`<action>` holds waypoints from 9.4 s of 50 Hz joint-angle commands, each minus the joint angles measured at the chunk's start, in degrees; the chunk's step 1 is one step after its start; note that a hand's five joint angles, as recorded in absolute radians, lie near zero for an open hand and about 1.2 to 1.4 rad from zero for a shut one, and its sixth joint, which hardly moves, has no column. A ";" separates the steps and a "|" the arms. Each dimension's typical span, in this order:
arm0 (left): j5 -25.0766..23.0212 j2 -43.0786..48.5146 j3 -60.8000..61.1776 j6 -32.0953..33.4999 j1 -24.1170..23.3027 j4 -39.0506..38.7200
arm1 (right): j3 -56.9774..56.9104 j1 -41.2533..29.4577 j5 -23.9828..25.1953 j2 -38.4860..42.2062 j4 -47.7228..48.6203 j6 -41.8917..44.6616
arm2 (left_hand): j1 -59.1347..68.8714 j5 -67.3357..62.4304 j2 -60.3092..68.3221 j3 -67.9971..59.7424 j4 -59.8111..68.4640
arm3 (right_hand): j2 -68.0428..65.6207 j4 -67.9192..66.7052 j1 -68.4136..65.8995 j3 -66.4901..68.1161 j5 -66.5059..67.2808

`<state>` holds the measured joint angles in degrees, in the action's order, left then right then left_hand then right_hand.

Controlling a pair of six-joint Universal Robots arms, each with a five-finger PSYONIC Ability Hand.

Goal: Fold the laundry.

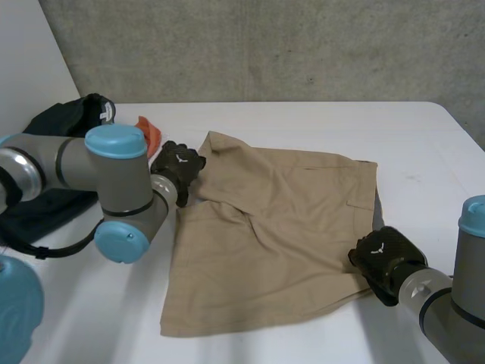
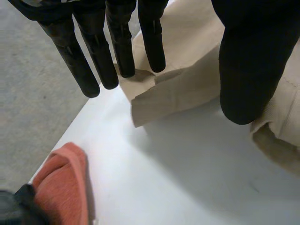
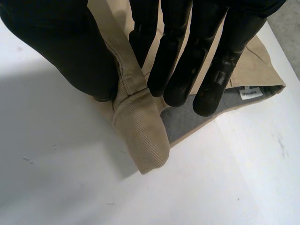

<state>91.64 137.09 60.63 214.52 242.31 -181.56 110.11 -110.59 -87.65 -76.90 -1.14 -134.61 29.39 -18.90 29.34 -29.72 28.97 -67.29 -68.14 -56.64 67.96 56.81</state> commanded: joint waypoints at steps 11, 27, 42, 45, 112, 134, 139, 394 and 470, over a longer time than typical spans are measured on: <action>-0.50 -35.39 39.64 -13.87 -1.92 0.07 | -4.29 1.51 0.64 0.35 0.17 -13.91 | 2.86 -3.35 2.91 -2.53 3.28 | -12.71 -11.86 -23.36 12.04 13.19; -2.96 -38.57 50.02 -24.32 -5.18 5.52 | -4.64 5.12 1.96 0.70 0.79 -16.12 | 5.04 -5.53 5.09 -4.71 5.46 | -12.71 -11.86 -23.36 12.04 13.19; -2.44 -30.66 48.00 -25.47 -10.89 3.67 | -4.03 5.82 2.05 0.87 1.49 -16.29 | 5.04 -5.54 5.09 -4.71 5.46 | -12.71 -11.86 -23.36 12.04 13.19; -2.08 -28.64 47.04 -25.30 -12.65 2.00 | -4.03 5.82 2.05 0.87 1.41 -16.29 | 7.21 -7.71 7.27 -6.89 7.64 | -12.71 -11.86 -23.36 12.04 13.19; 14.60 -31.24 49.67 -22.22 -17.40 -8.45 | -2.62 5.56 3.36 -0.62 -1.14 -15.41 | 50.61 -51.10 50.66 -50.28 51.03 | -12.71 -11.86 -23.36 12.04 13.19; 14.18 -51.31 52.57 -8.86 -20.64 17.54 | 0.89 5.74 3.89 -12.83 -23.98 9.44 | 50.61 -51.10 50.66 -50.28 51.03 | -12.71 -11.86 -23.36 12.04 13.19; 10.75 -51.05 53.01 -8.95 -23.11 23.27 | 1.16 5.91 5.21 -13.80 -28.30 13.76 | 50.61 -51.10 50.66 -50.28 51.03 | -12.71 -11.86 -23.36 12.04 13.19; -3.67 -2.96 -3.41 -17.65 -10.37 14.39 | -35.59 -4.46 -0.59 22.15 -3.09 -25.34 | -15.81 15.32 -15.76 16.14 -15.39 | 57.29 58.14 46.64 -57.96 -56.81; -28.80 -28.72 10.56 -26.61 -2.81 16.06 | -42.15 -0.51 4.51 31.19 12.75 -46.71 | -17.33 16.84 -17.28 17.66 -16.91 | -12.71 -11.86 -23.36 12.04 13.19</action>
<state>62.79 108.35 71.20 188.10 239.40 -165.42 79.39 -113.05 -83.95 -49.91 14.32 -181.91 11.14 -2.68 12.10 -12.06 12.14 -65.94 -68.08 -53.52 63.41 49.02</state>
